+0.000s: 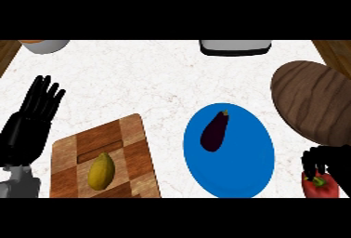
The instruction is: Pick the bell pepper from the plate and place it in the bowl
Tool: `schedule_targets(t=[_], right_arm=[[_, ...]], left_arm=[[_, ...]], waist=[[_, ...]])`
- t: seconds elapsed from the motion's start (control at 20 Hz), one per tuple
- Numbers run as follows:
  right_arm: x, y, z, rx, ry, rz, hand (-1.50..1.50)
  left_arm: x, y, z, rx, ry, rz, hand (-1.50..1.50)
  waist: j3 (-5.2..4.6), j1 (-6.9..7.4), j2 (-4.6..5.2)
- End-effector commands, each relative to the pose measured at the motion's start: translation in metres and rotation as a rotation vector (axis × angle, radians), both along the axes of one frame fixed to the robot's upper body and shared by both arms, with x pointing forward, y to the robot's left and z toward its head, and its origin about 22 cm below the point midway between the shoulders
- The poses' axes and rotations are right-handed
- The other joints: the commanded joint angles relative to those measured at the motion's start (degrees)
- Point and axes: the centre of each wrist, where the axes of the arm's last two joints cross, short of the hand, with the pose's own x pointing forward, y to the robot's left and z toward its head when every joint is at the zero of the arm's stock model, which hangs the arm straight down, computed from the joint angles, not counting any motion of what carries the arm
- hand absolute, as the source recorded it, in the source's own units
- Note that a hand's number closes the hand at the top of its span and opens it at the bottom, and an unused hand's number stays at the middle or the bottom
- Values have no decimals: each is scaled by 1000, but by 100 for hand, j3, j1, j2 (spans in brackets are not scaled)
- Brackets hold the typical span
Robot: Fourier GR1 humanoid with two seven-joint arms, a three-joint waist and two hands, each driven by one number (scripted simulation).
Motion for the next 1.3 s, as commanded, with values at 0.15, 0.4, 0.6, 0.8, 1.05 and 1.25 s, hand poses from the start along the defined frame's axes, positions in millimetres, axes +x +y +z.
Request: schedule_targets(t=[0.15,0.4,0.6,0.8,1.05,1.25], right_arm=[[-13,-35,63,52,-254,-183,150],[-15,-59,98,58,-310,-300,150],[18,-87,90,141,-319,-377,150],[30,-110,79,177,-360,-430,150],[84,-133,66,236,-365,-453,150],[118,-155,83,294,-392,-475,150]], left_arm=[[-4,-6,-3,2,3,-8,0],[4,-18,-1,9,1,-31,0],[2,-8,12,-10,-5,-42,0],[-3,-9,-21,2,-8,-42,0],[4,-17,5,8,-13,-70,0],[18,-20,8,2,-3,-62,0]], waist=[[-3,24,2],[-3,95,19],[0,225,43],[0,197,47],[6,364,74],[4,371,89]])
